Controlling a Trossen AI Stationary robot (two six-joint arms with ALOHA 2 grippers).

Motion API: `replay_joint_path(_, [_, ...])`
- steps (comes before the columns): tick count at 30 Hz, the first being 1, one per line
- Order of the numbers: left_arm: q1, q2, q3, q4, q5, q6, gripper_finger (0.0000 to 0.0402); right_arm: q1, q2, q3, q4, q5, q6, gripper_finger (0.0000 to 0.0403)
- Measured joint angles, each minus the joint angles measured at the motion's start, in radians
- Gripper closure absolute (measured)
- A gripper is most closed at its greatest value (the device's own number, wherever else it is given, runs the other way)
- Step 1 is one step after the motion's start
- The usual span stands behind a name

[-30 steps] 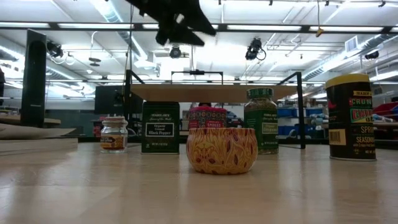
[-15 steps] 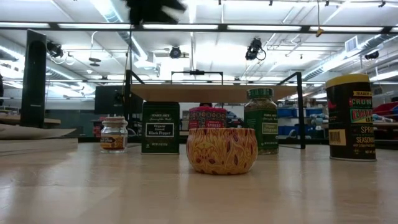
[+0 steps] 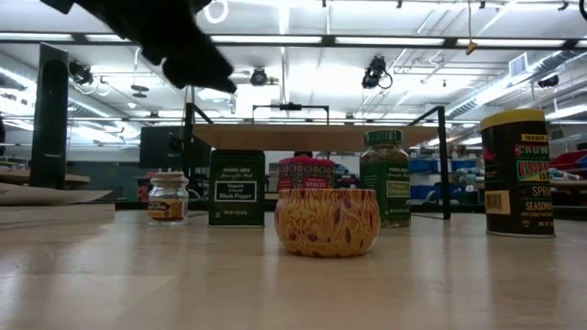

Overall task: Shelf spices
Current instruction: Put the brown seasoning bottle on the shelf

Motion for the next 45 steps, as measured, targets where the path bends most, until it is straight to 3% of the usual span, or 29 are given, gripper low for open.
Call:
replay_joint_path(6, [-0.034,-0.001,0.076,-0.331,0.058,-0.126,0.0121,-0.002,0.000,0.000,-0.004,0.001,-0.001,0.0401])
replay_joint_path(8, [-0.041,-0.001,0.110,-0.484,0.056,-0.172,0.0131,-0.002,0.000,0.000,-0.012,0.001,0.000,0.0401])
replay_joint_path(11, [-0.045,0.000,0.141,-0.574,0.067,-0.211,0.0155,-0.002,0.000,0.000,-0.019,0.001,0.000,0.0402])
replay_joint_path(19, [-0.044,0.061,0.147,-0.586,0.101,-0.186,0.0178,-0.003,0.000,0.000,-0.027,-0.011,0.000,0.0400])
replay_joint_path(30, [-0.003,0.193,0.147,-0.578,0.102,-0.237,0.0072,-0.002,0.000,0.000,-0.047,-0.024,-0.002,0.0400])
replay_joint_path(35, [0.012,0.255,0.146,-0.569,0.109,-0.248,0.0048,-0.002,0.000,0.000,-0.047,-0.028,-0.010,0.0401])
replay_joint_path(40, [0.031,0.312,0.146,-0.547,0.113,-0.230,0.0053,-0.002,0.000,0.000,-0.047,-0.029,-0.010,0.0399])
replay_joint_path(45, [0.044,0.320,0.146,-0.497,0.137,-0.209,0.0097,-0.002,0.000,0.000,-0.046,-0.029,-0.011,0.0401])
